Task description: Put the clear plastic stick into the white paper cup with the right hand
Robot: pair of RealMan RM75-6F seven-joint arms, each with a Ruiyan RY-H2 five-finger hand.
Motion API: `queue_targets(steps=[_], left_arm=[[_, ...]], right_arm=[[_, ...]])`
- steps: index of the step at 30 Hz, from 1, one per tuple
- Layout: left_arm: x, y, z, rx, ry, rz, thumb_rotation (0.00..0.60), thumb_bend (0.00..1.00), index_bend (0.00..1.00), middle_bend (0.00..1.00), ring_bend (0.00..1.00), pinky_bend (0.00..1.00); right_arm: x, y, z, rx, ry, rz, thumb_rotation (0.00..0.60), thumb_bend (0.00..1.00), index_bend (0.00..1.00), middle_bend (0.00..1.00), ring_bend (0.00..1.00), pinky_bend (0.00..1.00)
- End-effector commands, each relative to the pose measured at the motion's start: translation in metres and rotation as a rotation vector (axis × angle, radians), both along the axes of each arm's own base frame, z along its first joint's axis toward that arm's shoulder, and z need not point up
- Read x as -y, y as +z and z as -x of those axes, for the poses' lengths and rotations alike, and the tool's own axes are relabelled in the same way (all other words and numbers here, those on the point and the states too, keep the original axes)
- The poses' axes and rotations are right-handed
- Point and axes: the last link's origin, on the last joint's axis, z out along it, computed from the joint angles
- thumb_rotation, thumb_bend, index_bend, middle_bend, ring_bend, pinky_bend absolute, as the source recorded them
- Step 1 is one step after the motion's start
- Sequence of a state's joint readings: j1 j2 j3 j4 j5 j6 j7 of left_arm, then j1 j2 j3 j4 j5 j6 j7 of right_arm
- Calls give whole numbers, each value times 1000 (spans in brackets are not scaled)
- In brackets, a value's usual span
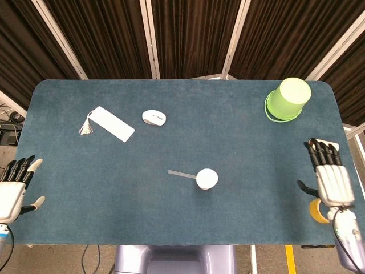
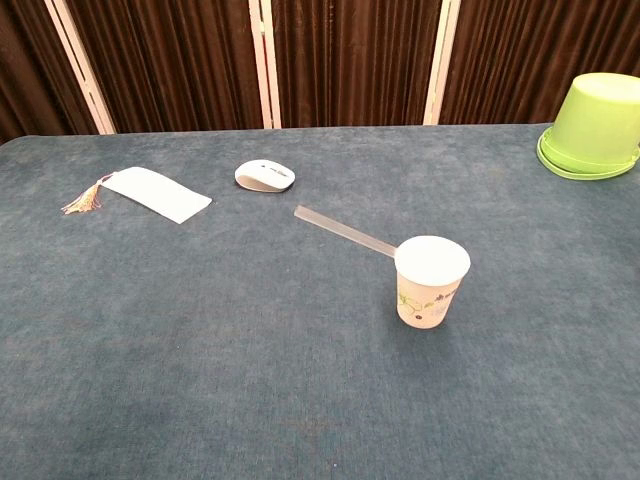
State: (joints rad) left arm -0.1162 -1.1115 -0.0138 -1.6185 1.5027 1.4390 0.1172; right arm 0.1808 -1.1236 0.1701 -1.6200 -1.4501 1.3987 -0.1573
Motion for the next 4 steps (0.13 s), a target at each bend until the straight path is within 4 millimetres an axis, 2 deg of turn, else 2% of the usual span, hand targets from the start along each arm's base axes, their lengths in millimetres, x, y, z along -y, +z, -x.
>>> queue_targets(steps=[1,4], left_arm=[[0,0,0,-3,-1,-3,600,223,0,0,0,0],[0,1,1,-6,0,-11,600,223,0,0,0,0]], right_arm=[[-12,3,7,-82,14,20,600,164,0,0,0,0],[-15,1,9,-98,18,23,600,164,0,0,0,0]])
